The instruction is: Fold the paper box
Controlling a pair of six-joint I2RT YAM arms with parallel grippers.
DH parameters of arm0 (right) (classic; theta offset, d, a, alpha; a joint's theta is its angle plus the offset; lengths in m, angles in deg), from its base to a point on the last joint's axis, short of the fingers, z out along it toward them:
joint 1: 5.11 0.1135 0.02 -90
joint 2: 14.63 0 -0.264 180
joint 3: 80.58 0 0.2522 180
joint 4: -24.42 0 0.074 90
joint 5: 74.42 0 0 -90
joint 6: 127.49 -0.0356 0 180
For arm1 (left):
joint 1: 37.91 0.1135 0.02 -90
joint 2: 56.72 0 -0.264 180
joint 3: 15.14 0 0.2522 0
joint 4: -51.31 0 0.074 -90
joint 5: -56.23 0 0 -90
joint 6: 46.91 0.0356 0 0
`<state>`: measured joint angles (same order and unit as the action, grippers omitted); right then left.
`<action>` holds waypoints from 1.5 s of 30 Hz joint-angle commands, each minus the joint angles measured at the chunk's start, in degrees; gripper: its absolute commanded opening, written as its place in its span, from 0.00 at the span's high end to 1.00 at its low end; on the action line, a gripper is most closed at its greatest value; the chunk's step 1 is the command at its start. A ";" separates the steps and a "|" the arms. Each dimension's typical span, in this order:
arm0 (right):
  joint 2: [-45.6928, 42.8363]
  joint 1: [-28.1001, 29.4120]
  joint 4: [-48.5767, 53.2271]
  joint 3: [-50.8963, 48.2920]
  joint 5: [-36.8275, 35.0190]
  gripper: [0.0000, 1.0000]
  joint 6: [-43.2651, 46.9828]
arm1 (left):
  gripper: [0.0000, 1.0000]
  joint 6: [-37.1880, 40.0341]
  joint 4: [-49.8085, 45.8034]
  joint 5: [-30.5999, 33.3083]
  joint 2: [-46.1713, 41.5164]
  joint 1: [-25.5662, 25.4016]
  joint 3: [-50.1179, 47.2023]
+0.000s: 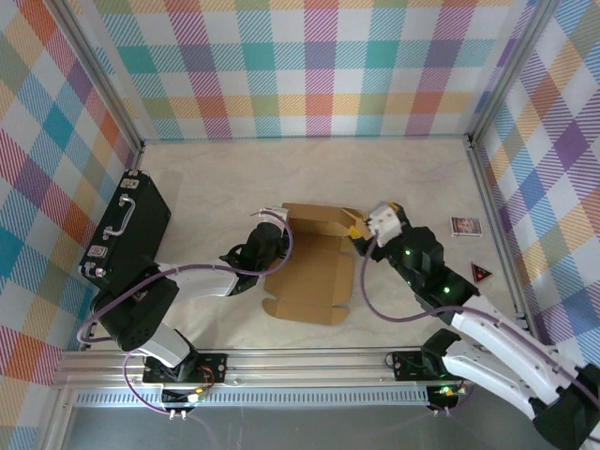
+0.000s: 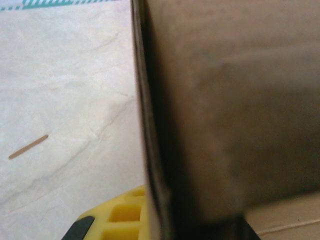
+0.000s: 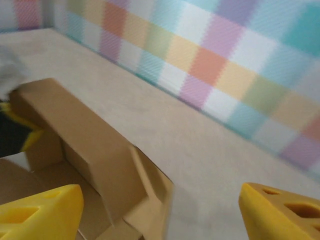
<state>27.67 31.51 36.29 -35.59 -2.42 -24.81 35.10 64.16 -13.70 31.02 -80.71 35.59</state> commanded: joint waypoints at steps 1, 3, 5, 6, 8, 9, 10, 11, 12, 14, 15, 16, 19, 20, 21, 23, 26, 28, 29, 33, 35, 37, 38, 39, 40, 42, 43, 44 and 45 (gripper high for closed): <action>-2.62 -4.93 1.30 -5.13 1.91 0.23 -16.61 | 1.00 -1.15 -2.34 1.35 -0.64 -0.53 1.26; -2.69 -7.30 2.62 -6.02 3.41 0.24 -19.97 | 1.00 -1.15 -3.09 1.40 -0.51 -0.54 1.63; -1.18 -9.39 2.43 -7.31 6.97 0.29 -21.04 | 1.00 -1.15 -4.96 1.50 -0.30 -0.46 2.62; 0.47 -10.29 1.61 -7.95 10.11 0.31 -21.02 | 1.00 -1.15 -5.48 1.49 -0.08 -0.52 3.05; 4.59 -11.59 -0.71 -8.37 14.53 0.32 -20.47 | 1.00 -1.15 -6.02 1.12 0.20 -0.51 3.60; 6.76 -11.92 -0.83 -7.41 15.62 0.33 -20.16 | 1.00 -1.15 -6.04 0.77 0.36 -0.44 3.73; 8.26 -12.01 -1.94 -6.99 17.26 0.33 -19.46 | 1.00 -1.14 -6.17 0.55 0.56 -0.57 3.89; 9.58 -12.04 -3.64 -6.81 18.86 0.34 -18.25 | 1.00 -1.17 -6.43 0.59 0.66 -0.52 4.07; 10.85 -12.10 -5.37 -6.75 20.18 0.34 -17.92 | 1.00 -1.24 -6.65 0.74 0.76 -0.52 4.15; 14.04 -12.18 -6.26 -5.68 22.33 0.34 -17.67 | 1.00 -1.24 -7.05 0.95 0.62 -0.50 4.12; 16.22 -12.20 -6.34 -4.61 22.53 0.34 -17.85 | 1.00 -1.23 -6.85 0.94 0.50 -0.52 3.92; 17.77 -12.51 -6.55 -3.76 23.09 0.34 -17.79 | 1.00 -1.17 -6.71 1.13 0.43 -0.55 3.81; 21.71 -12.62 -9.47 -2.39 23.92 0.45 -15.91 | 1.00 -0.93 -7.14 1.26 0.48 -0.58 3.94; 22.38 -12.62 -10.21 -2.07 23.64 0.51 -15.73 | 1.00 -0.98 -7.42 1.39 0.62 -0.57 4.05; 22.93 -12.63 -10.55 -1.91 23.46 0.58 -15.43 | 1.00 -0.97 -7.48 1.53 0.63 -0.54 4.07; 23.66 -12.65 -10.51 -1.59 23.60 0.70 -15.46 | 1.00 -1.06 -7.48 2.05 0.63 -0.50 4.02; 24.60 -12.63 -9.87 -0.83 26.35 0.88 -15.50 | 1.00 -1.15 -6.83 2.25 1.09 -0.52 3.98; 25.14 -12.64 -8.76 0.02 28.14 0.96 -16.34 | 1.00 -1.32 -7.00 2.17 1.45 -0.52 4.40; 25.11 -12.63 -8.49 0.24 29.17 0.98 -17.19 | 1.00 -1.26 -7.08 2.15 1.70 -0.52 4.50; 24.81 -12.63 -8.10 1.44 33.55 1.00 -20.60 | 1.00 -1.65 -6.60 1.92 1.98 -0.50 4.34; 24.70 -12.63 -6.26 3.17 35.03 1.00 -22.31 | 1.00 -1.68 -6.79 1.88 2.30 -0.53 4.49; 24.51 -12.63 -4.84 4.43 36.36 1.00 -24.17 | 1.00 -1.75 -6.83 1.76 2.43 -0.53 4.51; 24.42 -12.62 -4.10 5.12 36.88 1.00 -25.36 | 1.00 -1.76 -6.90 1.67 2.41 -0.53 4.51; 24.34 -12.63 -3.57 5.46 37.36 1.00 -26.56 | 1.00 -1.82 -6.84 1.64 2.45 -0.55 4.50; 24.39 -12.56 -3.60 5.78 38.01 0.99 -28.13 | 1.00 -1.97 -6.84 1.67 2.35 -0.58 4.50; 24.70 -12.54 -5.01 5.74 39.52 0.99 -30.98 | 1.00 -2.33 -6.92 1.45 2.26 -0.53 4.62; 25.19 -12.45 -5.93 5.68 40.27 0.99 -32.50 | 1.00 -2.51 -7.01 1.12 2.19 -0.55 4.70; 25.61 -12.45 -6.63 5.67 40.95 0.99 -33.85 | 1.00 -2.74 -7.18 0.83 2.18 -0.59 4.85; 25.99 -12.45 -6.98 5.75 41.39 0.99 -34.80 | 1.00 -2.77 -7.31 0.65 2.17 -0.61 4.94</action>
<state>53.03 18.33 34.63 -32.53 30.28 -53.33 33.18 57.01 -10.07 32.60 -80.74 38.76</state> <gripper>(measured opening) 0.062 0.073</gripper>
